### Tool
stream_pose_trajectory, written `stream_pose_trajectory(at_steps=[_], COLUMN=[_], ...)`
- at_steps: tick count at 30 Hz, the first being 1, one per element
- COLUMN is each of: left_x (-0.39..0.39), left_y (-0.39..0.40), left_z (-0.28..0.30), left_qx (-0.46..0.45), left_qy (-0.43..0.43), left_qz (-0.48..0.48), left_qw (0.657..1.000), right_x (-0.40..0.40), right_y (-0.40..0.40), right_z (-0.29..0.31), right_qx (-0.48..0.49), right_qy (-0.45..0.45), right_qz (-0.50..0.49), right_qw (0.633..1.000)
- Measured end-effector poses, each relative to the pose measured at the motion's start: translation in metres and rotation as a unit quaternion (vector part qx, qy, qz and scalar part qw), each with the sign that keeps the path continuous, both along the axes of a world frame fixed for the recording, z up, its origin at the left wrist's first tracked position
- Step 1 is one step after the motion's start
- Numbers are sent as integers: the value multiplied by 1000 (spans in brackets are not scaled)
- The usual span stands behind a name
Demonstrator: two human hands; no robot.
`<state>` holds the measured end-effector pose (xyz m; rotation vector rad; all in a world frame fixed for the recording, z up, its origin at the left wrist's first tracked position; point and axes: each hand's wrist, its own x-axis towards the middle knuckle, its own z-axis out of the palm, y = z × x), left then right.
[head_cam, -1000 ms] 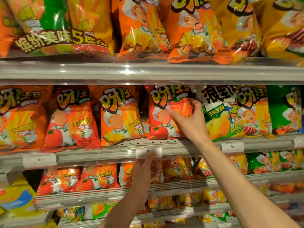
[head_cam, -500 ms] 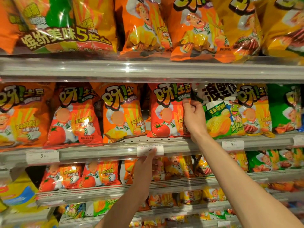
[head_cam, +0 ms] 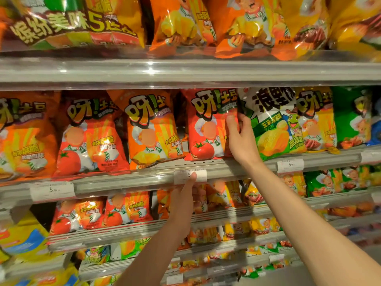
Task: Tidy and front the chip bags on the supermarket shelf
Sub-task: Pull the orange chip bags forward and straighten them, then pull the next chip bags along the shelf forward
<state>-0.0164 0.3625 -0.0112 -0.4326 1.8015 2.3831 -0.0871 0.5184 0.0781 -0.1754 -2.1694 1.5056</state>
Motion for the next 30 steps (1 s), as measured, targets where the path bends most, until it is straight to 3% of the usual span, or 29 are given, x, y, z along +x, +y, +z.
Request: stream_pose_trajectory(at_steps=[6,10,13,16,22,25,30], left_x=[1,9,19,32,56,59,64], left_y=[-11,-24,-33,-30,16,56,145], left_z=[-7,-27,-41,-46,-67,-75,-67], left_qx=[-8,-172,-313,-368,-357,-405,-378], left_qy=[44,145,194,215,200,183,138], left_qz=[-55,-103,-133,-139,-105,-52,-9], left_qw=[997,969,920,894,906,894,915], right_x=[61,104,135,162,178,175,164], right_y=[-2,7,19,36,120,175,274], right_z=[-36,-87,-121,-144,-193,-196,-184], right_qx=[160,328,311,258,90,110,173], right_qy=[24,56,51,7,-185,-199,-196], right_qz=[8,52,93,108,21,8,22], right_qw=[987,942,944,960,978,974,965])
